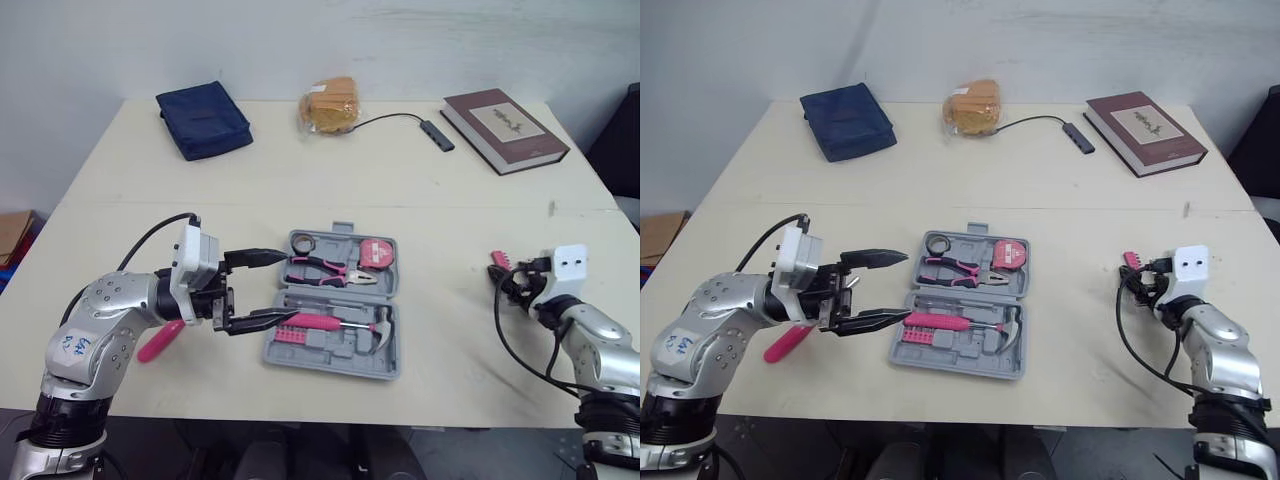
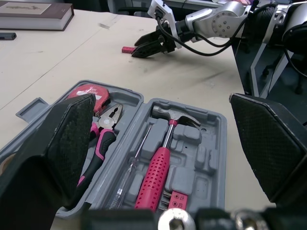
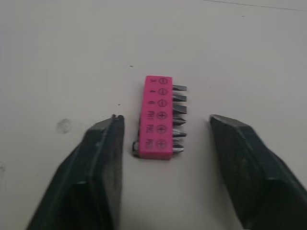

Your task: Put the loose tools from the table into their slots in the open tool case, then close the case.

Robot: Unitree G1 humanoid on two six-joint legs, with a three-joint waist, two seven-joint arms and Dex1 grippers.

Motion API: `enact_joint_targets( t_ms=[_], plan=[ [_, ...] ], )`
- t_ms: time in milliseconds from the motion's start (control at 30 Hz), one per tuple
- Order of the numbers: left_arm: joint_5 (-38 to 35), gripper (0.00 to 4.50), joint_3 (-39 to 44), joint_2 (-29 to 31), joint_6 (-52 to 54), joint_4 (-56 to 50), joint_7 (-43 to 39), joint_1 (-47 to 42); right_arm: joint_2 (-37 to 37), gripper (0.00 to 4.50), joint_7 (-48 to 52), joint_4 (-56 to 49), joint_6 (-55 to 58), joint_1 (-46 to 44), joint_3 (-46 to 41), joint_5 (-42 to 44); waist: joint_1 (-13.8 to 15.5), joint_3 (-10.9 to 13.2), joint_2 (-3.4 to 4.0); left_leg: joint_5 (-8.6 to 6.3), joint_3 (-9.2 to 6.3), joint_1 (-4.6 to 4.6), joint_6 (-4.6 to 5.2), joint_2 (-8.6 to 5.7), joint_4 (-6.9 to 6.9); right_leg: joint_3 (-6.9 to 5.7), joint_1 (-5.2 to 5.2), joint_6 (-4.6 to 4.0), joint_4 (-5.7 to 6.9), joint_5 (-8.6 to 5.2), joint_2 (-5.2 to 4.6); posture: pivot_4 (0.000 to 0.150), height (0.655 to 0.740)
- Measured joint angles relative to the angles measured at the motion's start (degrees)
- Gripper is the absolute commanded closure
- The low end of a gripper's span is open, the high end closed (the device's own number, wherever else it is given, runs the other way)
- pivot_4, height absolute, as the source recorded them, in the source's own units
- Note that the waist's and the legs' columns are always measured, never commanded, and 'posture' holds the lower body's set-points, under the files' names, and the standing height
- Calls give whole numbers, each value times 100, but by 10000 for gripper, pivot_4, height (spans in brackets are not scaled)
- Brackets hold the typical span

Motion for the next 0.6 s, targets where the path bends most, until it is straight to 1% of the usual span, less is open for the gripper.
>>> enact_joint_targets(
  t_ms=[33,67,267,433,467,533,567,600],
  plan=[
    [-2,0,-1,0,6,-1,-5,0,9,33499,39,-5,12,0,5,15,0,-1,-1,0,0,1,1,0,0,0,3,1,-2,1,0,1500,7400],
    [-7,0,-1,1,18,-2,-19,0,9,37364,66,-4,17,2,-5,26,0,-2,-3,-1,-2,2,1,0,0,-1,4,1,-4,1,-1,1500,7400],
    [-91,0,-83,142,192,-137,-292,97,8,37464,101,27,-27,66,-94,68,8,-4,-11,-1,-5,0,2,0,-3,-2,5,2,-12,1,-5,1500,7400],
    [-64,0,-81,137,57,-55,-395,68,8,37464,198,-166,-210,252,-166,150,16,0,-6,-2,-8,-7,3,-1,-7,-4,-1,2,-16,1,-6,1500,7400],
    [-32,0,-77,136,-18,18,-417,41,2,37464,274,-282,-217,269,-173,197,12,5,3,-1,-7,-11,2,-2,-7,-4,-5,2,-14,1,-5,1500,7400],
    [120,0,-82,136,-299,120,-525,-47,-129,37464,680,-883,-176,313,-147,401,-15,20,27,-1,2,-17,2,-2,-6,2,-18,3,-9,2,-2,1500,7400],
    [232,0,-92,167,-515,160,-656,-81,-373,37464,1013,-1340,-94,335,-69,519,-26,26,39,-1,6,-15,2,-1,-8,4,-19,3,-7,2,1,1500,7400],
    [239,0,-93,171,-528,163,-665,-82,-391,37464,1035,-1371,-90,335,-65,526,-28,28,41,-1,7,-13,2,-1,-10,4,-19,3,-6,2,2,1500,7400]
  ],
)
